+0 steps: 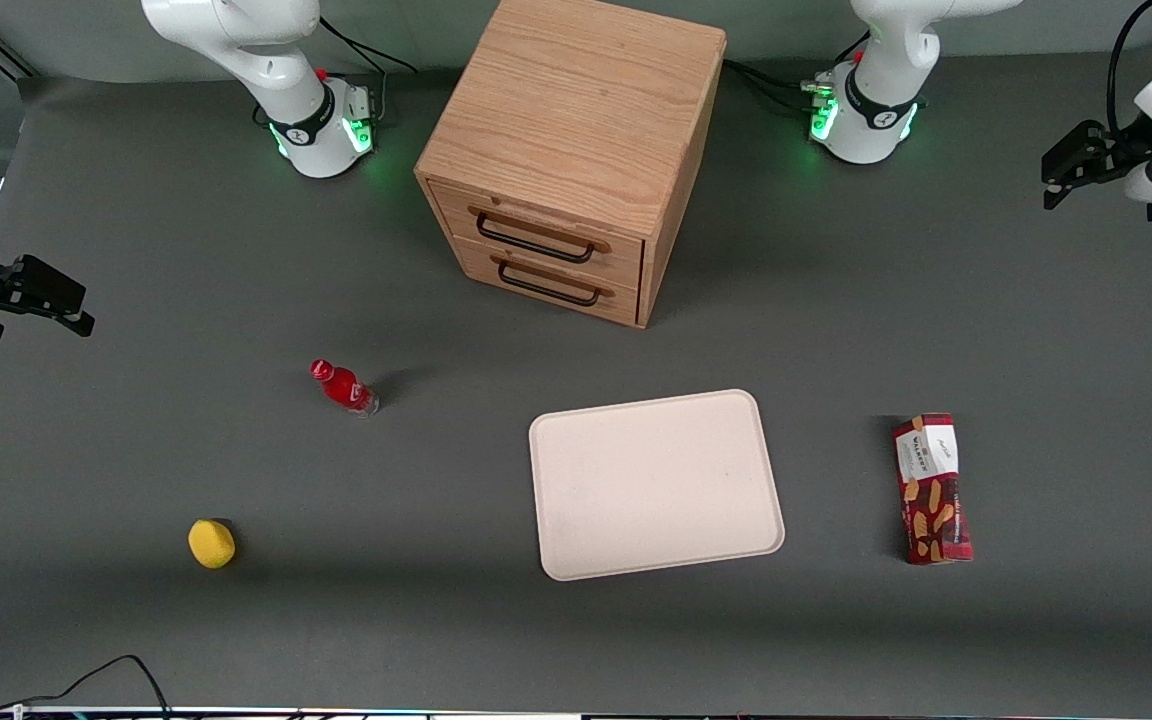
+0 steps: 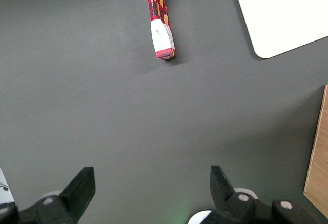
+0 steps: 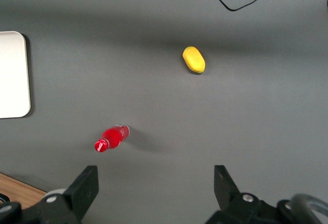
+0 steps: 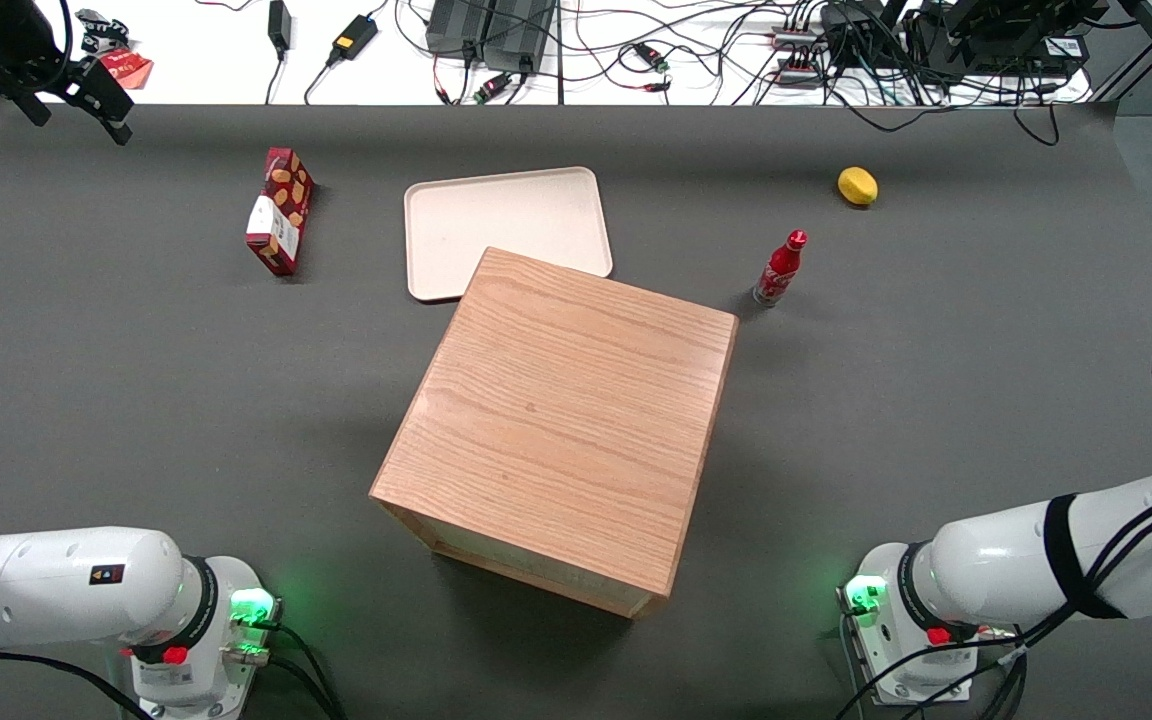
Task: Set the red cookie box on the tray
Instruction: 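Move the left gripper down over the red cookie box, then close the left gripper on the red cookie box and lift it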
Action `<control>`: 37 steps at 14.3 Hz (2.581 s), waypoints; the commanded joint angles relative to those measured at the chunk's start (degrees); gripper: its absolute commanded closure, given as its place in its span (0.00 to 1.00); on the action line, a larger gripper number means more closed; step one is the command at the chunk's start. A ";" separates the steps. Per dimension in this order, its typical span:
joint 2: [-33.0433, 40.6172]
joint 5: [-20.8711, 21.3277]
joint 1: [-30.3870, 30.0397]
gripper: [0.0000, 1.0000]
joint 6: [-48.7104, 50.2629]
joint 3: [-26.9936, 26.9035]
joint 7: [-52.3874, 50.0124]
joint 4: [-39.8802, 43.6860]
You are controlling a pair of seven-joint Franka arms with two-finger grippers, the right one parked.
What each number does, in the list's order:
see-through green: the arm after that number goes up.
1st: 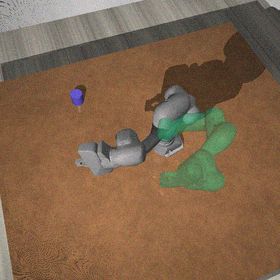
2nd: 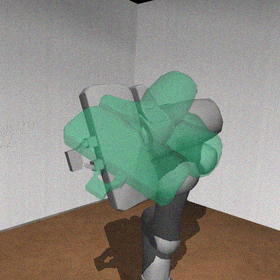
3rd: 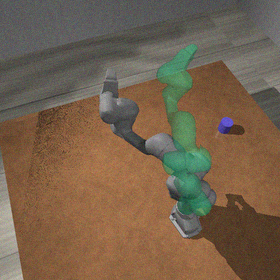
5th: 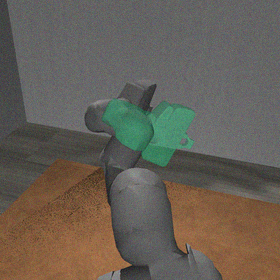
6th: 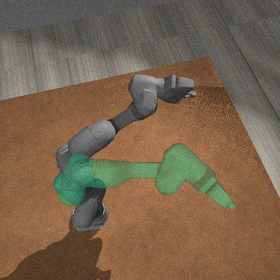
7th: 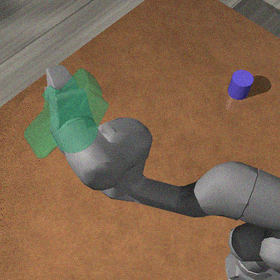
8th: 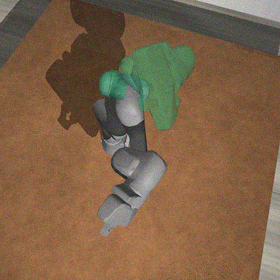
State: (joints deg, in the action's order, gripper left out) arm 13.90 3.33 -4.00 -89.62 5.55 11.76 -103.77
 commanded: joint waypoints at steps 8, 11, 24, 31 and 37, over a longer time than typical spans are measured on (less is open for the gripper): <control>-2.46 -1.49 0.04 0.00 0.77 -0.80 2.48 2.08; -8.07 -1.31 0.39 0.00 -0.72 -0.63 1.69 4.79; -45.61 1.76 0.84 0.00 -29.19 -0.63 -7.89 19.22; -54.14 2.99 0.84 0.00 -38.95 -0.72 -8.16 18.25; -55.91 4.05 0.66 1.00 -38.96 -0.89 -8.16 17.11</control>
State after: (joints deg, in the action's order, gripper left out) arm -42.58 6.19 -3.84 -128.75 5.12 4.86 -86.50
